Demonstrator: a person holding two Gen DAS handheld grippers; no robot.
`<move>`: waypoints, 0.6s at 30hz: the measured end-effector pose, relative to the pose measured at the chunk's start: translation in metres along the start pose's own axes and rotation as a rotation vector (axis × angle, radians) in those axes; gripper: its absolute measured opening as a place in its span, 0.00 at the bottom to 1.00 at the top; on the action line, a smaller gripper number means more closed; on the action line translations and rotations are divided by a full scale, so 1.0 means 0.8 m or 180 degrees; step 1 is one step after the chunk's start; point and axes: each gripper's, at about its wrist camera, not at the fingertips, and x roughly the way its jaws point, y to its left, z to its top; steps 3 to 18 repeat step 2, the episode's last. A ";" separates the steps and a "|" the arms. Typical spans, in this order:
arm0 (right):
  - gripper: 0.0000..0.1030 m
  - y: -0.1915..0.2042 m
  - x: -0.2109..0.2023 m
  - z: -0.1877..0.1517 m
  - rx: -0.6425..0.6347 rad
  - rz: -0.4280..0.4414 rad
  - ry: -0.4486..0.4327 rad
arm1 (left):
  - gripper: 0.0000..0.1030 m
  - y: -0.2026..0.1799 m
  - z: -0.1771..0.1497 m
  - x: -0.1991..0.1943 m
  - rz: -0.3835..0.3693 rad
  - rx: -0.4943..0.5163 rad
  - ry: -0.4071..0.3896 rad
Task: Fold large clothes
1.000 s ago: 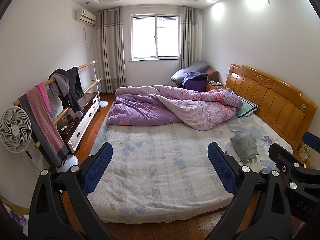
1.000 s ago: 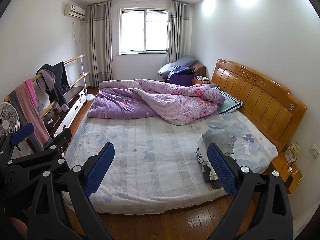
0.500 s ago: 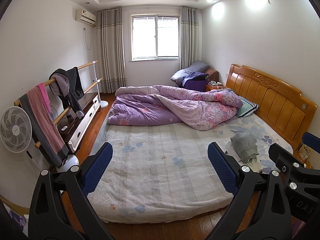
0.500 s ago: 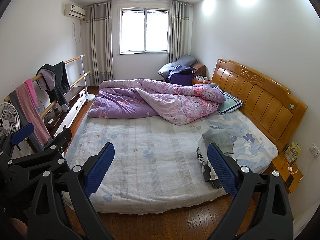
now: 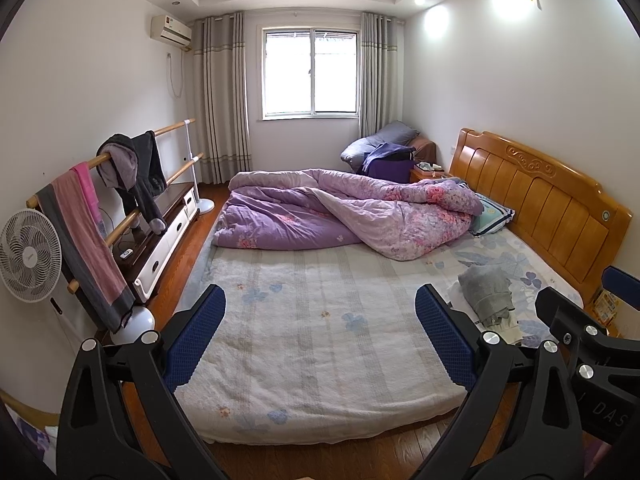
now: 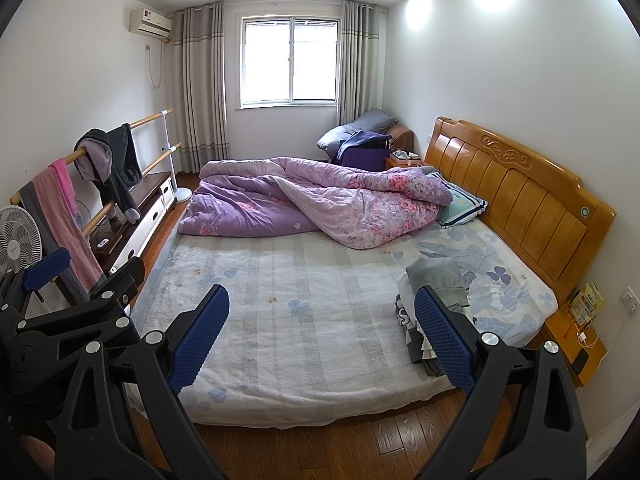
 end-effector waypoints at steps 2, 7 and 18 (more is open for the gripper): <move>0.88 0.000 0.001 0.001 0.0002 0.0000 -0.0001 | 0.93 0.001 0.000 0.000 0.0000 0.0004 -0.0004; 0.88 0.000 0.001 0.001 0.0002 0.0000 -0.0001 | 0.93 0.001 0.000 0.000 0.0000 0.0004 -0.0004; 0.88 0.000 0.001 0.001 0.0002 0.0000 -0.0001 | 0.93 0.001 0.000 0.000 0.0000 0.0004 -0.0004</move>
